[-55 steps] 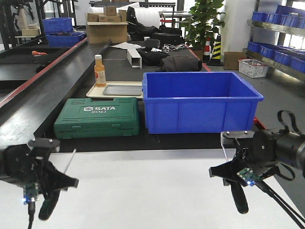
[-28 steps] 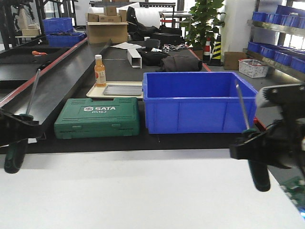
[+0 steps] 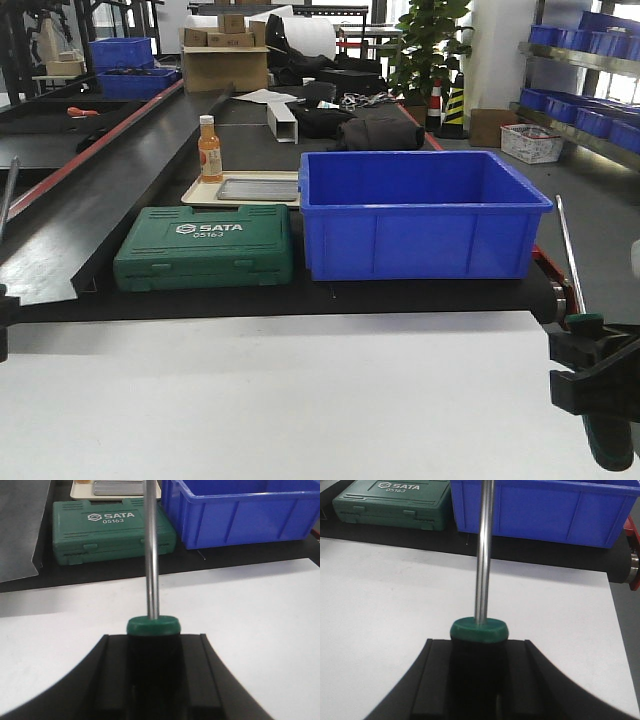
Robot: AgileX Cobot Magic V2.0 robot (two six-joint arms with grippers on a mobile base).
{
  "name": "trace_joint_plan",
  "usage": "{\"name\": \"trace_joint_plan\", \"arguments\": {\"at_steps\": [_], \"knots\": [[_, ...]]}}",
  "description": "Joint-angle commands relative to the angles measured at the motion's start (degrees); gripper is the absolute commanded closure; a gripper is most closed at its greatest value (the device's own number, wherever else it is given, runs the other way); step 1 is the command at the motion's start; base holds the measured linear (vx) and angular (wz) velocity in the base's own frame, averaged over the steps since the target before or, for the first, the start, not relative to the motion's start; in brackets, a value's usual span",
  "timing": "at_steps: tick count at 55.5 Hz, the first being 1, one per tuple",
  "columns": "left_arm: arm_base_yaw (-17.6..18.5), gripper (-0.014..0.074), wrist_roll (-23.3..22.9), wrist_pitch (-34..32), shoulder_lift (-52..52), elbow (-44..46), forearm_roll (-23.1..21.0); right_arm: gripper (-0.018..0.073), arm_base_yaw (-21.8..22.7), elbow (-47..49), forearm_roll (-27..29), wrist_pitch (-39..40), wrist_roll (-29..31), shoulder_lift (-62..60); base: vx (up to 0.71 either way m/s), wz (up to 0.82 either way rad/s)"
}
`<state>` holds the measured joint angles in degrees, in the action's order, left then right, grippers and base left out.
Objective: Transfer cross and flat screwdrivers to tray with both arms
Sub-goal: 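Close both grippers on the screwdriver handles and lift them upright, then hold both screwdrivers raised while the base starts moving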
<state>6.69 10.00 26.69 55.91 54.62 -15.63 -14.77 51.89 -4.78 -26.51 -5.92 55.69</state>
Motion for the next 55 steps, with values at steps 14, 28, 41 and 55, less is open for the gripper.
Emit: {"name": "trace_joint_plan", "arguments": {"at_steps": [14, 28, 41, 55], "knots": [[0.2, 0.0596, -0.4, -4.8, -0.8, 1.7, -1.1, 0.0567, -0.1, 1.7, -0.5, 3.7, 0.2, -1.1, 0.00, 0.00], [0.2, 0.0596, -0.4, -4.8, -0.8, 1.7, -1.1, 0.0567, -0.1, 1.7, -0.5, 3.7, 0.2, -1.1, 0.00, 0.00], [0.2, 0.0596, -0.4, -4.8, -0.8, 1.7, -1.1, 0.0567, -0.1, 1.7, -0.5, 3.7, 0.2, -1.1, 0.00, 0.00], [0.2, 0.0596, -0.4, -4.8, -0.8, 1.7, -1.1, 0.0567, -0.1, 1.7, -0.5, 3.8, 0.2, -1.1, 0.00, 0.00]]}}
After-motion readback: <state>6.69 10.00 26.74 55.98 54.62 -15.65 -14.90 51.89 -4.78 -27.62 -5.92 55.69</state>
